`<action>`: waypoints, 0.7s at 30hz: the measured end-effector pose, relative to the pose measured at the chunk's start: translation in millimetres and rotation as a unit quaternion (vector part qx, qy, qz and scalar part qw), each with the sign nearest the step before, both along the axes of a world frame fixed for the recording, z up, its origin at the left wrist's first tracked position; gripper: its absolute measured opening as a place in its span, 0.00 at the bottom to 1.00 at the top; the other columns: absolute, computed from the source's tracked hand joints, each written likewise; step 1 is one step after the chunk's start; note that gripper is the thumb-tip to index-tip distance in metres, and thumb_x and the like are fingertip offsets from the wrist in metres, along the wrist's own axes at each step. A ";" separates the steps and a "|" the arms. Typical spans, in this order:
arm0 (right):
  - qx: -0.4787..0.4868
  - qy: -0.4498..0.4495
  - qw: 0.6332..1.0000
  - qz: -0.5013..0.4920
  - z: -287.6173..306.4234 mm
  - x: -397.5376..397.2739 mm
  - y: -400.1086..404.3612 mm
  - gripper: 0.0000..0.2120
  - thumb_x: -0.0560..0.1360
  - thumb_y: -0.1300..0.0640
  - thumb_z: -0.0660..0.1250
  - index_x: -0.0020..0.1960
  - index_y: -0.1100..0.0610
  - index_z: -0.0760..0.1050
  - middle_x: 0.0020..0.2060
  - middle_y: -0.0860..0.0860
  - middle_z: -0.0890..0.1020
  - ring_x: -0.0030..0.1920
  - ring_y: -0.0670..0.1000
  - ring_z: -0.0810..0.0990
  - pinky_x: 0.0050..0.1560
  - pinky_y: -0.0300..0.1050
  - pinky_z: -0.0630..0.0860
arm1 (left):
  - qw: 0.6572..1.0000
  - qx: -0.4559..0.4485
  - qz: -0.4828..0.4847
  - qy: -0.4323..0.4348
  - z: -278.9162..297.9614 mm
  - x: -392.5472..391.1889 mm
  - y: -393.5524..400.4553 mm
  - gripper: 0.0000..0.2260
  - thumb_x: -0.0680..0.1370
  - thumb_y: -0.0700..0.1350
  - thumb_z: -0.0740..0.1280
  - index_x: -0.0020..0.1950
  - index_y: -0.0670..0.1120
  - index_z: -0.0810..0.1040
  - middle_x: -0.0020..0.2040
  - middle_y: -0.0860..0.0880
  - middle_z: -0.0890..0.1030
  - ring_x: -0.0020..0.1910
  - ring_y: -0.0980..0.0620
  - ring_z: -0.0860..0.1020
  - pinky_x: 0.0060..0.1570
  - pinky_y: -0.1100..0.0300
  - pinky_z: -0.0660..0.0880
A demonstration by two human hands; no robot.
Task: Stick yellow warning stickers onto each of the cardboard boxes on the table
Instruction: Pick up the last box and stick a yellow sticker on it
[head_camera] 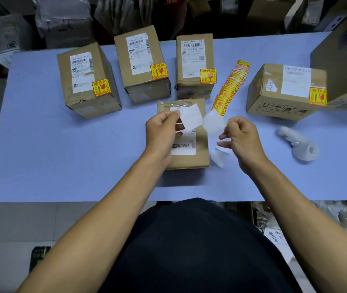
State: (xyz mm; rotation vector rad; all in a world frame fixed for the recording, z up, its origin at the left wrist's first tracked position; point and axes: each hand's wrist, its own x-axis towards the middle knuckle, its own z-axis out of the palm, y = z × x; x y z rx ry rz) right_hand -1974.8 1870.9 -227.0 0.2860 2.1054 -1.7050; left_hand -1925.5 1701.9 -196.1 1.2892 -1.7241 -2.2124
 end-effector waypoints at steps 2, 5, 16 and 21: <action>0.034 -0.025 0.999 -0.009 -16.6 -4.7 12.6 0.10 0.78 0.62 0.57 0.39 0.57 0.70 0.34 0.51 0.72 0.31 0.46 0.77 0.33 0.42 0.80 | 1.000 0.001 -0.002 -0.008 -4.0 -0.5 -1.5 0.08 0.80 0.40 0.66 0.42 0.45 0.81 0.36 0.48 0.82 0.34 0.52 0.79 0.35 0.61 0.75; 0.090 -0.061 0.994 -0.002 -40.3 -8.3 26.5 0.09 0.76 0.62 0.57 0.37 0.59 0.68 0.36 0.54 0.71 0.35 0.52 0.76 0.35 0.44 0.78 | 1.000 -0.015 -0.013 -0.024 -7.9 0.7 -1.4 0.07 0.80 0.41 0.66 0.42 0.45 0.80 0.39 0.47 0.81 0.33 0.54 0.78 0.34 0.62 0.75; 0.335 0.158 0.916 0.155 -31.6 -2.7 21.7 0.19 0.77 0.54 0.64 0.68 0.54 0.74 0.59 0.53 0.80 0.55 0.57 0.80 0.52 0.50 0.74 | 0.997 0.053 0.000 -0.055 -10.0 -5.1 -4.5 0.07 0.80 0.39 0.66 0.42 0.44 0.79 0.35 0.48 0.82 0.31 0.54 0.81 0.33 0.63 0.79; 0.311 0.387 0.828 0.262 2.9 6.2 -9.2 0.20 0.75 0.59 0.68 0.67 0.57 0.75 0.60 0.57 0.77 0.58 0.60 0.76 0.42 0.49 0.75 | 0.991 0.105 0.038 -0.071 -8.1 -10.0 -5.9 0.05 0.80 0.37 0.66 0.44 0.41 0.78 0.33 0.47 0.83 0.33 0.51 0.84 0.37 0.59 0.82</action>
